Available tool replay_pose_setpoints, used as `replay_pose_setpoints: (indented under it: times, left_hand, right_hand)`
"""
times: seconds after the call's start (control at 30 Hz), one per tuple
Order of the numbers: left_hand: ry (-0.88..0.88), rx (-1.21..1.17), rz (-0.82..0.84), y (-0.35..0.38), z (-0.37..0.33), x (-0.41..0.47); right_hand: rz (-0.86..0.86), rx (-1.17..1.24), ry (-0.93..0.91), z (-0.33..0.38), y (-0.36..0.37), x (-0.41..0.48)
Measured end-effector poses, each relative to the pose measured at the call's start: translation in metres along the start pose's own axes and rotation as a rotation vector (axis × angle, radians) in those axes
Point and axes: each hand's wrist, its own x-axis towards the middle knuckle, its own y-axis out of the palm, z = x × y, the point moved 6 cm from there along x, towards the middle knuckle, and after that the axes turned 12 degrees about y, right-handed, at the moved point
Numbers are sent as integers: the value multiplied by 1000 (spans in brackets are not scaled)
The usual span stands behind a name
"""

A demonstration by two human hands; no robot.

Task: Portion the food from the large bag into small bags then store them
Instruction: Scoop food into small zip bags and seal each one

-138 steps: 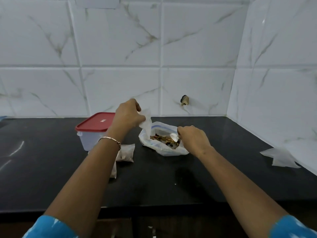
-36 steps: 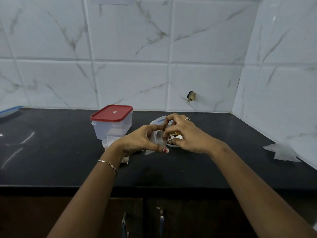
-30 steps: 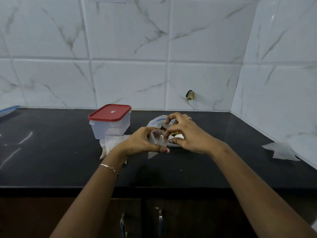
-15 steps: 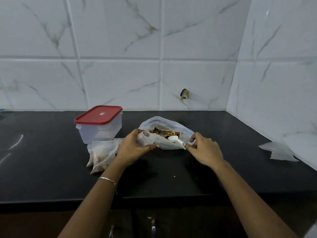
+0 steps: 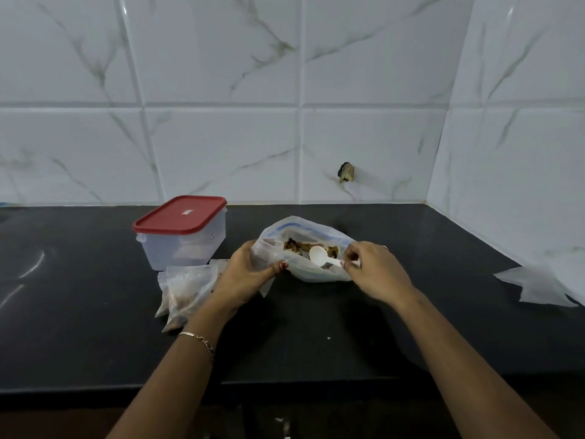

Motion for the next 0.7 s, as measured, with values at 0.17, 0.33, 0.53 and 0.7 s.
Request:
replay_pose_setpoints:
  times: [0.17,0.33,0.53,0.7]
  left_hand:
    - [35,59,-9,-1,1,1]
    - [54,34,110,6,1,0]
    - [103,118,181,12,-5,-5]
    - [-4,319,243,11,1,-10]
  right_hand:
    - [-120,-138,-193,30,-4,18]
    - [-11,-256,-351,60,24,34]
    - [-114,-428,-466,76,36,39]
    - [-5,-262,-393,58,40,42]
